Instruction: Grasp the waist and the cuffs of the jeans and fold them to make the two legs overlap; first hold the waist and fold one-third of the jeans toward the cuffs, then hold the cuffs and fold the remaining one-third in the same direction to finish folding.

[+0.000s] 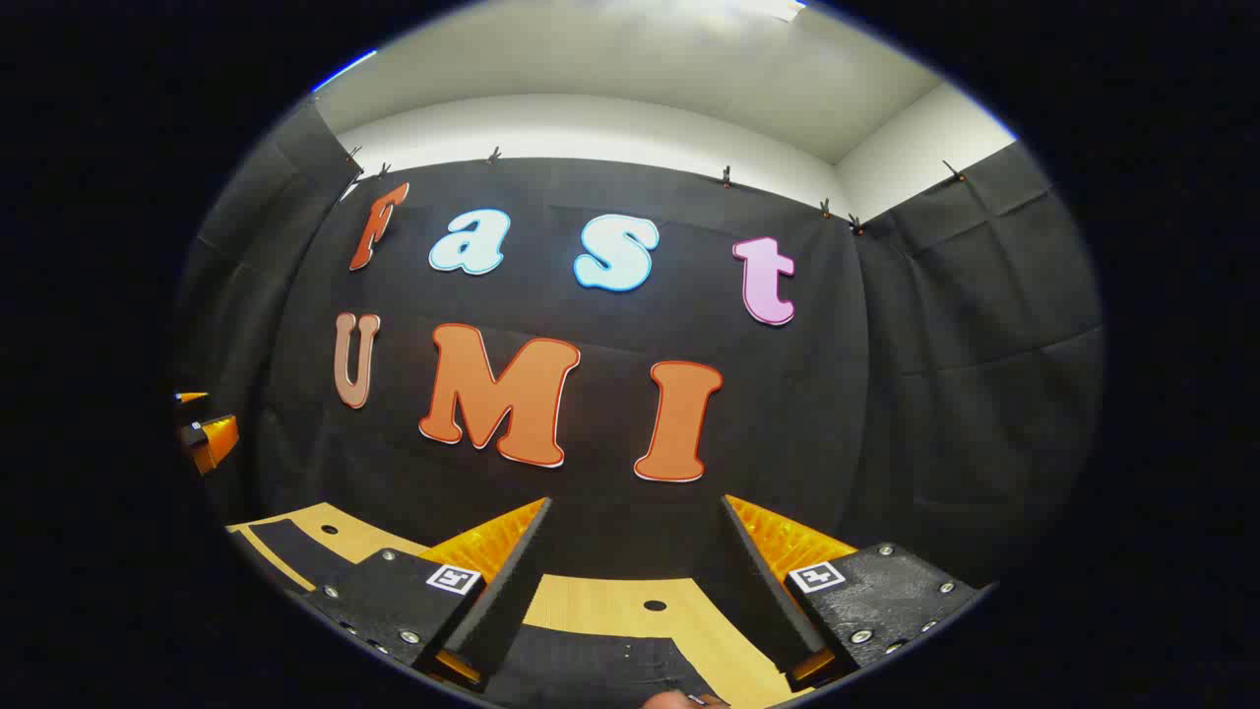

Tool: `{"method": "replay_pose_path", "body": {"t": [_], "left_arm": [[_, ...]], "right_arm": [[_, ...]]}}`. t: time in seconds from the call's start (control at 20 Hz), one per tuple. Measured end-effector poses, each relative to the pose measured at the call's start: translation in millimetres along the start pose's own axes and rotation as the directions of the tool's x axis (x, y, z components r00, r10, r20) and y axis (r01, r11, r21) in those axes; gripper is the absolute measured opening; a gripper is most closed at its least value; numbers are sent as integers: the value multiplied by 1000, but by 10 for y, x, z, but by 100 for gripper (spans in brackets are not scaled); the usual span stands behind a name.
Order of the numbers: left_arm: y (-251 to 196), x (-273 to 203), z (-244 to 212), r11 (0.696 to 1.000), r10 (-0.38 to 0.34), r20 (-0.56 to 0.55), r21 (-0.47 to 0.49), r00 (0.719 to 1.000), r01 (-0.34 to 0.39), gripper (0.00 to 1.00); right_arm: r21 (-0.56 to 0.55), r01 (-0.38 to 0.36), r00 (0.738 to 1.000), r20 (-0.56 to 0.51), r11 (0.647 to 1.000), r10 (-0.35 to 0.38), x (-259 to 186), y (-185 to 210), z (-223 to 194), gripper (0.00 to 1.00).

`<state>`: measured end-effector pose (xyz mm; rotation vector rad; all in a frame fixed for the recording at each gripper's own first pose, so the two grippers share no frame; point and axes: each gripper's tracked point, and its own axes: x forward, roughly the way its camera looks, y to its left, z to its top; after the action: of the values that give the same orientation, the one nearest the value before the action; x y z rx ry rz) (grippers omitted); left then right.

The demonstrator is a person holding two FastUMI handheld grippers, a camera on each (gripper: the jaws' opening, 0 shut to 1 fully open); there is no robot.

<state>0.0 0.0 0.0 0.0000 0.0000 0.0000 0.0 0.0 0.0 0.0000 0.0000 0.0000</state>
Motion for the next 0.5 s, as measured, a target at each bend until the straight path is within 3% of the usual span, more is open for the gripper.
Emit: {"method": "replay_pose_path", "body": {"t": [0.15, 0.3, 0.5], "left_arm": [[-12, -50, -49, 1000, -15, -29, 5, 999, 15, 98], [108, -84, -173, 997, 56, -57, 58, 997, -52, 96], [30, -139, -303, 997, 59, -85, 63, 995, -54, 97]], "right_arm": [[11, -43, 998, -50, 999, 44, 35, 60, -257, 98], [31, -66, 992, -107, 997, 69, 79, 14, -514, 100], [52, -50, 987, -152, 997, 57, 106, -207, -767, 98]]}}
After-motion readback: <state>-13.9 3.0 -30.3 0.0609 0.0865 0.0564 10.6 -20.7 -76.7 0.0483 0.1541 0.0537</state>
